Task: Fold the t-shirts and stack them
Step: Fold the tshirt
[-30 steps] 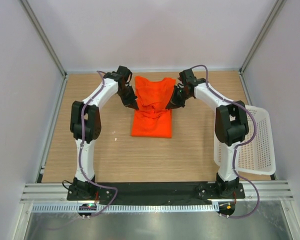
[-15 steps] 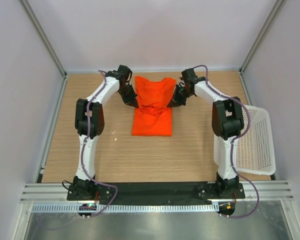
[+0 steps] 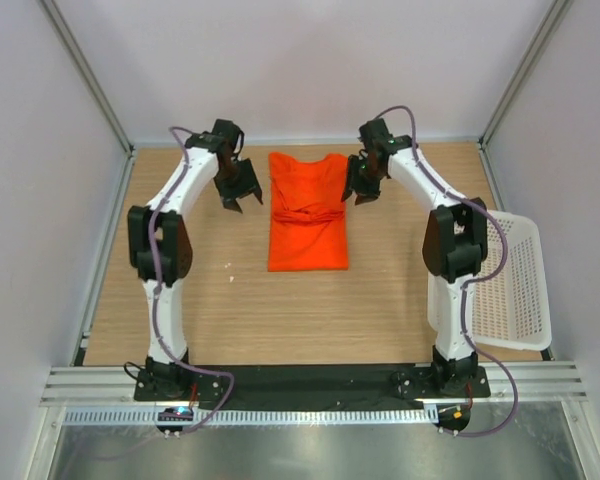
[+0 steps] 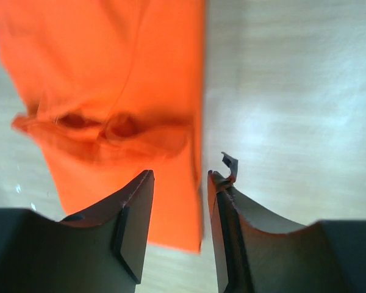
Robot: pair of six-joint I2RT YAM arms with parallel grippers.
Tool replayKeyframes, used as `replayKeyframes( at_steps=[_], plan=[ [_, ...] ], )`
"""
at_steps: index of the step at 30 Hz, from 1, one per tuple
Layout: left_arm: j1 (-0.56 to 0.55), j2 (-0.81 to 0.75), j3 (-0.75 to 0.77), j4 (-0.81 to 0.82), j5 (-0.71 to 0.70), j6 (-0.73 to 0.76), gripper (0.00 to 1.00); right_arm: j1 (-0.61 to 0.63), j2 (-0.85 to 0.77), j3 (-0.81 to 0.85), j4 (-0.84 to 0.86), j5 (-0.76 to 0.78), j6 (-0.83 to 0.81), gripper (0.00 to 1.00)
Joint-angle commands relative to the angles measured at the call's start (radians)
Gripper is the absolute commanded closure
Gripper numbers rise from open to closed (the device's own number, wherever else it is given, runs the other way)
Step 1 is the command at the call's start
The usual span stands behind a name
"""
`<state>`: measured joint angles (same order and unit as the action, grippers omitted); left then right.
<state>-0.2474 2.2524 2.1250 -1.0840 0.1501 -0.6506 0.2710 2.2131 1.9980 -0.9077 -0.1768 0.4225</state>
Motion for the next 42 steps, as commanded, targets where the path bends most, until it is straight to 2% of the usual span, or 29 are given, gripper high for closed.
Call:
replayKeyframes(
  at_steps=[1, 3, 7, 8, 14, 21, 25, 30, 33, 36, 37, 39, 42],
  plan=[
    [-0.023, -0.246, -0.250, 0.066, 0.041, 0.016, 0.41, 0.115, -0.167, -0.152, 0.013, 0.088, -0.012, 0.52],
    [-0.042, -0.344, -0.418, 0.120, 0.109, -0.021, 0.45, 0.180, -0.193, -0.203, 0.065, 0.111, 0.021, 0.52],
    [-0.096, -0.438, -0.591, 0.243, 0.183, -0.066, 0.46, 0.280, -0.164, -0.203, 0.107, 0.172, 0.055, 0.53],
    [-0.110, -0.444, -0.608, 0.268, 0.189, -0.067, 0.46, 0.292, -0.155, -0.199, 0.127, 0.227, 0.073, 0.53],
    [-0.162, -0.464, -0.711, 0.360, 0.230, -0.130, 0.47, 0.318, -0.061, -0.156, 0.156, 0.303, 0.104, 0.54],
    [-0.162, -0.484, -0.685, 0.314, 0.198, -0.041, 0.47, 0.315, 0.068, -0.016, 0.174, 0.361, 0.052, 0.54],
    [-0.162, -0.475, -0.668, 0.317, 0.206, -0.008, 0.46, 0.300, 0.152, 0.146, 0.173, 0.402, 0.000, 0.53],
    [-0.164, -0.384, -0.623, 0.409, 0.259, -0.007, 0.46, 0.260, 0.287, 0.356, 0.127, 0.407, -0.056, 0.52],
    [-0.164, -0.285, -0.536, 0.435, 0.275, 0.000, 0.48, 0.243, 0.254, 0.447, 0.035, 0.366, -0.044, 0.51],
    [-0.161, -0.197, -0.416, 0.437, 0.301, 0.006, 0.52, 0.240, 0.130, 0.294, 0.041, 0.284, -0.048, 0.51],
    [-0.153, -0.145, -0.393, 0.438, 0.316, 0.003, 0.54, 0.235, 0.046, 0.162, 0.102, 0.255, -0.044, 0.51],
    [-0.141, -0.100, -0.332, 0.438, 0.331, -0.009, 0.61, 0.217, -0.021, 0.047, 0.170, 0.140, -0.027, 0.53],
    [-0.112, -0.030, -0.277, 0.432, 0.355, -0.012, 0.65, 0.169, -0.052, -0.062, 0.230, 0.029, 0.007, 0.67]
  ],
)
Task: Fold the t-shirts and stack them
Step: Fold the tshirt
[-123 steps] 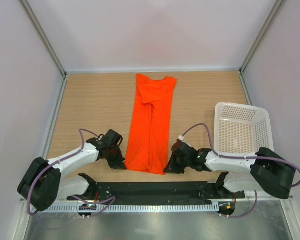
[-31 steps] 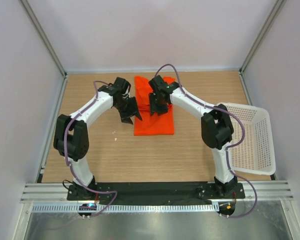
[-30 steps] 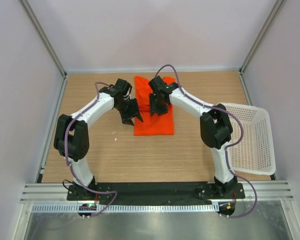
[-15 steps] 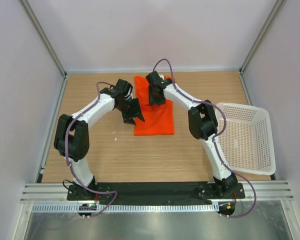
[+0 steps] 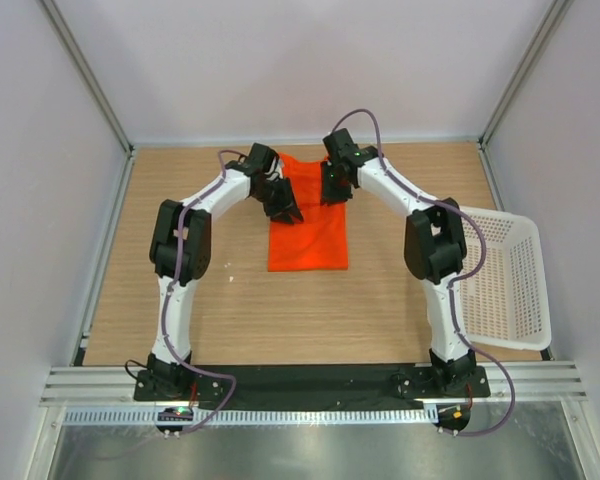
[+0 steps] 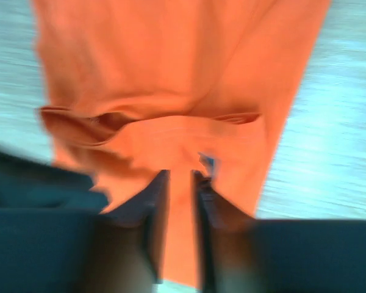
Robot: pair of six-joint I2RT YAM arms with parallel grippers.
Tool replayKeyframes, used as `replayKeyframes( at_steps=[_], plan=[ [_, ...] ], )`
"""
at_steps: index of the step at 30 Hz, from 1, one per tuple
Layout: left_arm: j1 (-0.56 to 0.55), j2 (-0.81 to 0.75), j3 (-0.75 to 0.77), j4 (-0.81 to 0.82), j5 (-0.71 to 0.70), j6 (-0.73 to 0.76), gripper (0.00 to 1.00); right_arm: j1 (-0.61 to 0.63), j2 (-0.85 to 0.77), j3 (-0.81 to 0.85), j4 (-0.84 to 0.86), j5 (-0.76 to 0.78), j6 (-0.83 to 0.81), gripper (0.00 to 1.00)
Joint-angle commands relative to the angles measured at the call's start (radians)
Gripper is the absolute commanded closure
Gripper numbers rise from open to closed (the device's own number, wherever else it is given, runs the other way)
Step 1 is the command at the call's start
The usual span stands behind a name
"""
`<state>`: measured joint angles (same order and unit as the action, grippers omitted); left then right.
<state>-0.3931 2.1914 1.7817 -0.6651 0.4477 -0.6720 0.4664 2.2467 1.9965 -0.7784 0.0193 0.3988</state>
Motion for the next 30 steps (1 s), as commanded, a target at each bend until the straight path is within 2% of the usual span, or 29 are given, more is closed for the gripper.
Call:
replayKeyframes(
  at_steps=[1, 4, 5, 13, 19, 22, 24, 26, 28, 30],
  plan=[
    [0.039, 0.057, 0.083, -0.001, 0.065, 0.012, 0.66, -0.052, -0.084, -0.102, 0.132, -0.209, 0.044, 0.77],
    [0.059, 0.093, 0.122, -0.019, 0.072, 0.034, 0.68, -0.092, -0.087, -0.188, 0.212, -0.265, 0.089, 0.90],
    [0.063, 0.114, 0.130, -0.024, 0.078, 0.037, 0.69, -0.100, -0.082, -0.202, 0.228, -0.271, 0.097, 0.91],
    [0.099, 0.211, 0.237, -0.048, 0.080, 0.072, 0.70, -0.152, 0.010, -0.205, 0.280, -0.300, 0.123, 0.94],
    [0.111, 0.307, 0.367, -0.138, 0.040, 0.104, 0.71, -0.190, 0.097, -0.104, 0.193, -0.234, 0.071, 0.94],
    [0.112, 0.301, 0.426, -0.211, 0.002, 0.140, 0.71, -0.193, 0.103, -0.016, 0.067, -0.167, 0.005, 0.89],
    [0.112, 0.253, 0.409, -0.237, -0.020, 0.157, 0.57, -0.183, 0.073, 0.028, -0.020, -0.110, -0.047, 0.80],
    [0.112, 0.139, 0.340, -0.234, -0.043, 0.161, 0.48, -0.175, -0.010, 0.025, -0.057, -0.076, -0.075, 0.75],
    [0.109, 0.020, 0.289, -0.226, -0.053, 0.153, 0.43, -0.170, -0.120, -0.048, -0.073, -0.081, -0.060, 0.69],
    [0.105, -0.048, 0.204, -0.226, -0.043, 0.131, 0.43, -0.160, -0.183, -0.153, -0.062, -0.146, -0.042, 0.67]
  ],
)
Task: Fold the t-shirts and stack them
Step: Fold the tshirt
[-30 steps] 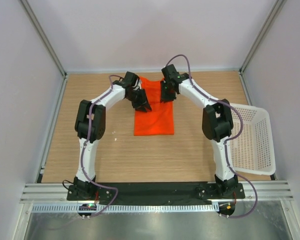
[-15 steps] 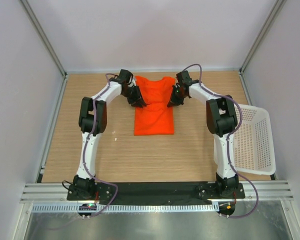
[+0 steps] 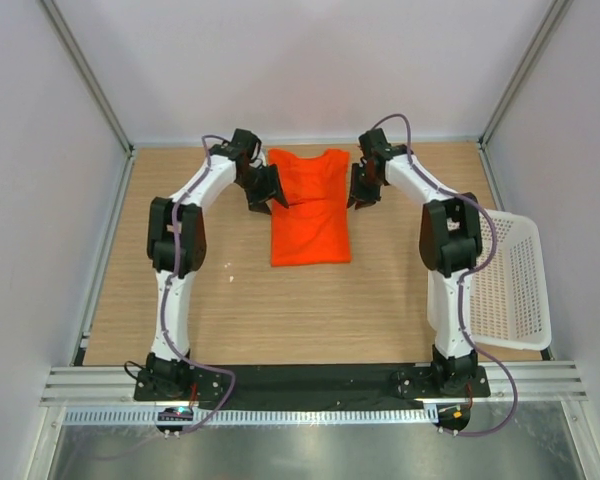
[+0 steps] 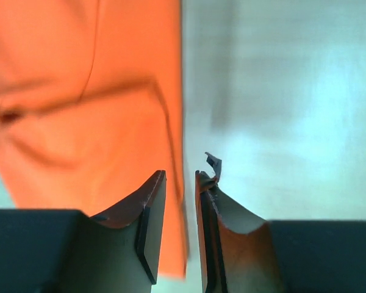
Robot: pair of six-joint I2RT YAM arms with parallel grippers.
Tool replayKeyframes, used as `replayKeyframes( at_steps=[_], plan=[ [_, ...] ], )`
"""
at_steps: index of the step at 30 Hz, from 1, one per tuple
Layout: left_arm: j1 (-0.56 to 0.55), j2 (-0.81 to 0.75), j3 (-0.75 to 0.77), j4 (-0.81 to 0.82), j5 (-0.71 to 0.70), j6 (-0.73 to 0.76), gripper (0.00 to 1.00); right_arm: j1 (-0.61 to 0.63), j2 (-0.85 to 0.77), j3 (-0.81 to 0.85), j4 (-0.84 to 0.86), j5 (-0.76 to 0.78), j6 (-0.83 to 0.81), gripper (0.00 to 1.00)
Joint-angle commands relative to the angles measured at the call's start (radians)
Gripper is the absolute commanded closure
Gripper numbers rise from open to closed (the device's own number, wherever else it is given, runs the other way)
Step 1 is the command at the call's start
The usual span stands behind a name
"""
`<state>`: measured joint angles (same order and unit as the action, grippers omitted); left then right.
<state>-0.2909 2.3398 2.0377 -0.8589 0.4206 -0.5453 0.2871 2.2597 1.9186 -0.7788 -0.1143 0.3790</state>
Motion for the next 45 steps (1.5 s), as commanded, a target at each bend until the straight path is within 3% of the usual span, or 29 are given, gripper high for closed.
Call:
replayKeyframes(
  at_steps=[1, 3, 4, 7, 9, 12, 19, 24, 29, 32, 33, 36, 40, 45],
  plan=[
    [-0.004, -0.251, -0.092, -0.017, 0.001, -0.010, 0.44, 0.043, -0.224, -0.113, -0.048, -0.063, -0.003, 0.67],
    [-0.030, -0.302, -0.227, 0.020, 0.035, -0.074, 0.49, 0.066, -0.275, -0.226, 0.011, -0.248, 0.032, 0.69],
    [-0.042, -0.356, -0.285, 0.088, 0.065, -0.112, 0.56, 0.087, -0.290, -0.268, 0.047, -0.315, 0.093, 0.74],
    [-0.099, -0.422, -0.568, 0.353, 0.127, -0.307, 0.64, 0.107, -0.305, -0.433, 0.223, -0.471, 0.213, 0.97],
    [-0.132, -0.427, -0.664, 0.408, 0.119, -0.361, 0.67, 0.107, -0.315, -0.529, 0.352, -0.524, 0.256, 0.99],
    [-0.139, -0.392, -0.695, 0.477, 0.100, -0.351, 0.70, 0.101, -0.278, -0.564, 0.389, -0.551, 0.252, 0.99],
    [-0.117, -0.257, -0.658, 0.373, 0.046, -0.272, 0.73, 0.047, -0.252, -0.665, 0.363, -0.518, 0.201, 0.99],
    [-0.113, -0.276, -0.769, 0.350, -0.003, -0.243, 0.73, 0.003, -0.307, -0.748, 0.314, -0.447, 0.132, 0.99],
    [-0.137, -0.387, -0.896, 0.348, 0.037, -0.223, 0.69, 0.000, -0.400, -0.756, 0.149, -0.285, 0.025, 0.99],
    [-0.162, -0.522, -0.918, 0.288, 0.033, -0.228, 0.55, 0.001, -0.520, -0.765, 0.096, -0.248, 0.000, 0.91],
    [-0.160, -0.551, -0.918, 0.275, 0.032, -0.231, 0.51, 0.000, -0.544, -0.770, 0.093, -0.255, 0.017, 0.79],
    [-0.160, -0.640, -0.884, 0.204, -0.014, -0.223, 0.36, 0.001, -0.565, -0.800, 0.148, -0.362, 0.073, 0.58],
    [-0.160, -0.675, -0.840, 0.121, -0.042, -0.212, 0.35, 0.043, -0.516, -0.866, 0.298, -0.453, 0.211, 0.51],
    [-0.134, -0.729, -0.823, 0.031, -0.137, -0.191, 0.34, 0.147, -0.517, -0.932, 0.369, -0.406, 0.264, 0.50]
  ],
)
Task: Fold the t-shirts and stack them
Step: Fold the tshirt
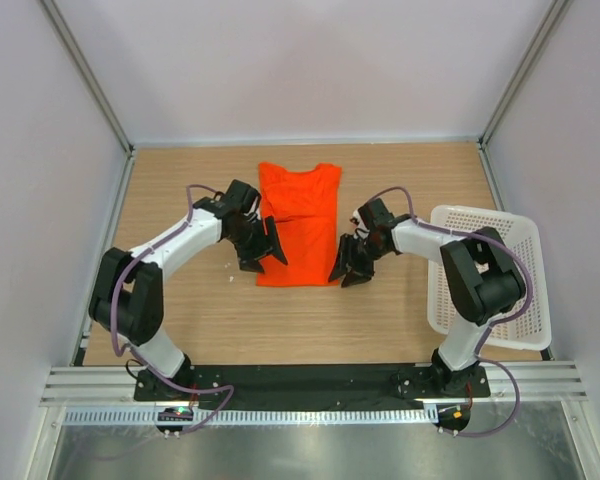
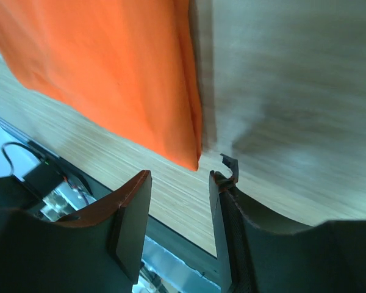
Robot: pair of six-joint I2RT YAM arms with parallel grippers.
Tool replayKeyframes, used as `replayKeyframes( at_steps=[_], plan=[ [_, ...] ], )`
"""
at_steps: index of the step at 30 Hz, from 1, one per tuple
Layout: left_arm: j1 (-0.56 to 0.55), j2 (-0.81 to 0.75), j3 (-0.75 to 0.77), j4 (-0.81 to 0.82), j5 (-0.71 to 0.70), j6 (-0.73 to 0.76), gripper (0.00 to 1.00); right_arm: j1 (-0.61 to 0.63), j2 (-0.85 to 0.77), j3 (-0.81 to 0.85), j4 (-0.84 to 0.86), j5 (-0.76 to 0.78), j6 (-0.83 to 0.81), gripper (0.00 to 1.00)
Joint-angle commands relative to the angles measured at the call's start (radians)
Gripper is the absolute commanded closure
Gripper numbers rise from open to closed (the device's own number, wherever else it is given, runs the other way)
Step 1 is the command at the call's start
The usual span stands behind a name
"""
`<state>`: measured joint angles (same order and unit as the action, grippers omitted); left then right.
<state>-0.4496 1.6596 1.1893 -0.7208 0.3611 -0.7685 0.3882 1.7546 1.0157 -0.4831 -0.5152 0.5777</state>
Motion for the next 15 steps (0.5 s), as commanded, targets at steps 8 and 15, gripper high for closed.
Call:
replayKeyframes(
  at_steps=[8, 15],
  plan=[
    [0.083, -0.202, -0.103, -0.155, -0.148, 0.005, 0.28, 0.055, 0.002, -0.088, 0.121, 0.101, 0.083, 0.55],
    [0.091, -0.233, -0.243, -0.049, -0.111, -0.072, 0.24, 0.055, -0.046, -0.112, 0.126, 0.168, 0.122, 0.50]
  ],
)
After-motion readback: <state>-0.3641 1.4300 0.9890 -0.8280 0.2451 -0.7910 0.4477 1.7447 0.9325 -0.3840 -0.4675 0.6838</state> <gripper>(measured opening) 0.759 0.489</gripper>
